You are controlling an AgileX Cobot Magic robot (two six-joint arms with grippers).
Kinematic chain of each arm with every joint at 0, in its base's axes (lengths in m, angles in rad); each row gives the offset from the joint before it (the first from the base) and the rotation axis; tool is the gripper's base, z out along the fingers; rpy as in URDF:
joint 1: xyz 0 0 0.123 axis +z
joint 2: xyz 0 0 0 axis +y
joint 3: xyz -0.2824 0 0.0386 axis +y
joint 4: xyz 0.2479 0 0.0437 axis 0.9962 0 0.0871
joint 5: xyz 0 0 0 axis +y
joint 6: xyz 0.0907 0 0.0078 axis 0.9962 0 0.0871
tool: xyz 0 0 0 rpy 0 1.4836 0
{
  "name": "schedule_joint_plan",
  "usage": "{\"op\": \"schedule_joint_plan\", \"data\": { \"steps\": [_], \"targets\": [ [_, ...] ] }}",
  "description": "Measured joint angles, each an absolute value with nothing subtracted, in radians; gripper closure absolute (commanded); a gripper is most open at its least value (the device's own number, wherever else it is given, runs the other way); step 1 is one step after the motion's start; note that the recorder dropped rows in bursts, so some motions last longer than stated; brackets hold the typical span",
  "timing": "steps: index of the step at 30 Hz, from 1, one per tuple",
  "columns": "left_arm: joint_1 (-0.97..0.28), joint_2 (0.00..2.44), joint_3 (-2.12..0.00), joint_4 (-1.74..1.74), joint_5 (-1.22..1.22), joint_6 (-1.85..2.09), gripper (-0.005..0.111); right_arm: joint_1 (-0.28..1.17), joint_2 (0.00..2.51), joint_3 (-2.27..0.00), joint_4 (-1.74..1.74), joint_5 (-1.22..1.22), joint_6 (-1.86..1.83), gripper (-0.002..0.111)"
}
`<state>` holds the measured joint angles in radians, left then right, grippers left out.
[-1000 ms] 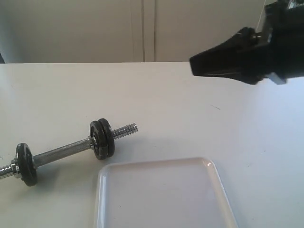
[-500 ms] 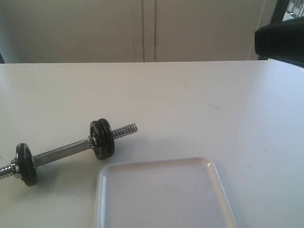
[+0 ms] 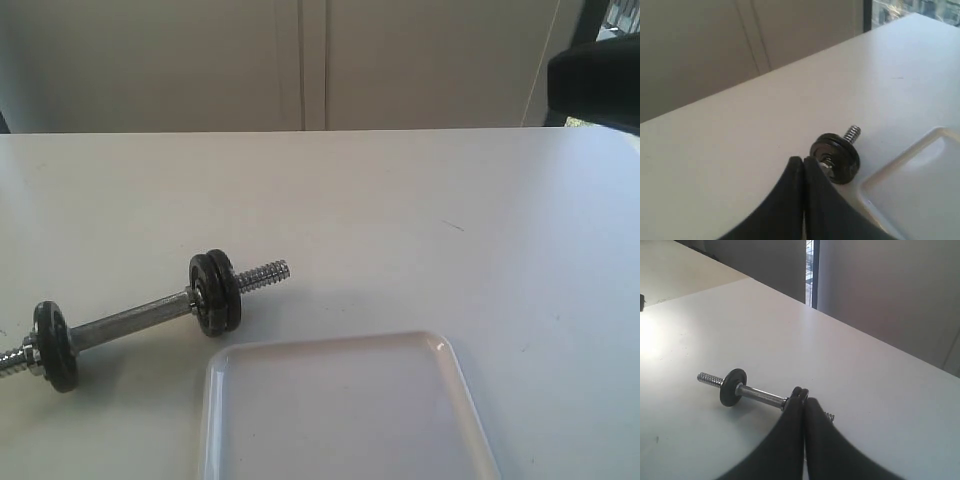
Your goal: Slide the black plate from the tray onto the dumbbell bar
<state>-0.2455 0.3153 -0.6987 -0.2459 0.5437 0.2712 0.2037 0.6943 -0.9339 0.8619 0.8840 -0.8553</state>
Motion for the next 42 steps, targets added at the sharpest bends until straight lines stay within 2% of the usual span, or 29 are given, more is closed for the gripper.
{"op": "schedule_joint_plan", "data": {
  "steps": [4,11,29,34,42],
  "targets": [
    [-0.176,0.188,-0.696,-0.242,0.546,0.271,0.107,0.204,0.694,-0.934,0.862,0.884,-0.855,0.108],
    [-0.166,0.024,-0.696,-0.242,0.547,0.271,0.107,0.204,0.694,-0.934,0.862,0.884,-0.855,0.108],
    [-0.166,0.008,-0.687,-0.242,0.544,0.271,0.107,0.204,0.694,-0.934,0.862,0.884,-0.855,0.108],
    [-0.166,0.005,-0.575,-0.242,0.475,0.271,0.107,0.204,0.694,-0.934,0.862,0.884,-0.855,0.108],
    [-0.166,0.009,-0.268,-0.226,0.333,0.269,0.107,0.204,0.694,-0.934,0.862,0.884,-0.855,0.108]
  ]
}}
